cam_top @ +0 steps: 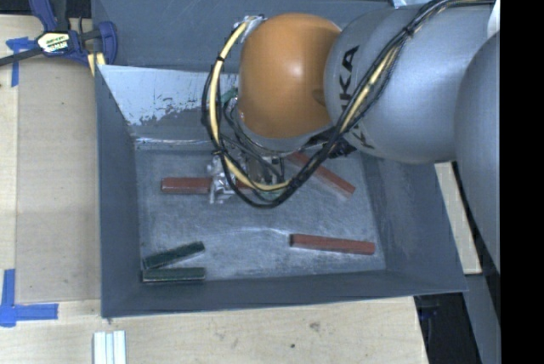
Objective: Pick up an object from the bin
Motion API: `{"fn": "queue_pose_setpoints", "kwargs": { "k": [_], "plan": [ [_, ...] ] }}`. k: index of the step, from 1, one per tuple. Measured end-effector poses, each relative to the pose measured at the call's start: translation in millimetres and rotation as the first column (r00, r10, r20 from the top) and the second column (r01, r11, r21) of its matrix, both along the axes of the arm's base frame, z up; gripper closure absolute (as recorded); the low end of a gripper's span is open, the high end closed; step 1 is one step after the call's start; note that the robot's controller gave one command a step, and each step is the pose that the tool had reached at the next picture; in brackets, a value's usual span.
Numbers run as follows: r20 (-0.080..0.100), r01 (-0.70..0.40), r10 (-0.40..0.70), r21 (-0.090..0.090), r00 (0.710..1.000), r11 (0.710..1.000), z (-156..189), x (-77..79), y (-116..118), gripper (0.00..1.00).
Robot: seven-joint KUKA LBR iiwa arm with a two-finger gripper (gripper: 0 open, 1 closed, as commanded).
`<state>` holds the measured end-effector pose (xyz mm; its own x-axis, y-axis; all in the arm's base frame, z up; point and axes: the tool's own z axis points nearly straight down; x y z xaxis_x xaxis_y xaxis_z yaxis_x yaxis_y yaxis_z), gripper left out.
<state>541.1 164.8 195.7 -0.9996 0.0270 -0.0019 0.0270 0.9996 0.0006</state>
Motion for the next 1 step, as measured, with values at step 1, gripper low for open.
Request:
{"fn": "queue_pose_setpoints", "kwargs": {
  "k": [1],
  "plan": [
    [0.003,-0.227,0.227,-0.001,0.974,0.974,119.4,2.7,-29.3,1.0]
  ]
}}
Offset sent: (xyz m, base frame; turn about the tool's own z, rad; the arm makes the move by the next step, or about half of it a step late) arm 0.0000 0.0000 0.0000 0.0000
